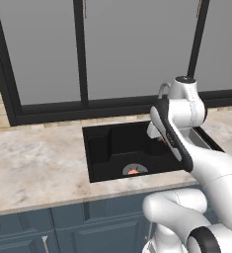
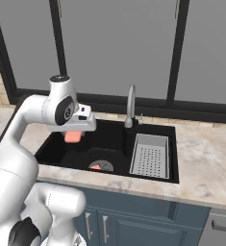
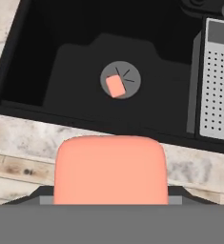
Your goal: Pick up the bar soap and bar soap from the sink, and place them back in the cabinet, and close the cabinet door.
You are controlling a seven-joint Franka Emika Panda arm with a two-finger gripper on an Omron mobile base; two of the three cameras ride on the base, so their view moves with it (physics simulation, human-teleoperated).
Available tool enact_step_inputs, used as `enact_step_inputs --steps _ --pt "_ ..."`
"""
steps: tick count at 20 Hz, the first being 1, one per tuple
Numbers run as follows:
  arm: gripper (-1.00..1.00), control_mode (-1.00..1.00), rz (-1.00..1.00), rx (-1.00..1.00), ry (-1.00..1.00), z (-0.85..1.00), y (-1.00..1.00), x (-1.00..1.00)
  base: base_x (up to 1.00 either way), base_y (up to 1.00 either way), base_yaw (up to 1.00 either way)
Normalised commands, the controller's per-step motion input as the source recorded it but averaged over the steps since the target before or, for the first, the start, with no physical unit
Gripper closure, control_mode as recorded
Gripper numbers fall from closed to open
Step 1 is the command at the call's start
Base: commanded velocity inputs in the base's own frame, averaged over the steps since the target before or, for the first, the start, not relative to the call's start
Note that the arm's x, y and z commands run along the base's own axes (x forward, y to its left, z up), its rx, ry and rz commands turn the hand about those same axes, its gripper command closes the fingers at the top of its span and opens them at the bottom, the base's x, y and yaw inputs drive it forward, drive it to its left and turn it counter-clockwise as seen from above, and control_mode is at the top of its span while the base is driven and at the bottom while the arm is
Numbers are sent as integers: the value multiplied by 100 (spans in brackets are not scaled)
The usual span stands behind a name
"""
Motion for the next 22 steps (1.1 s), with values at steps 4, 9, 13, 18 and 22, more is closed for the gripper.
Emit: enact_step_inputs --steps 4,9,13,18,22 --pt "100 -100 -5 0 0 20 11 -27 0 0 0" --pt "100 -100 -6 0 0 22 7 -28 0 0 0" --pt "100 -100 -6 0 0 19 8 -29 0 0 0" --pt "100 -100 -6 0 -1 21 3 -27 0 0 0" --pt "100 -100 -1 0 -1 26 0 -28 0 0 0"
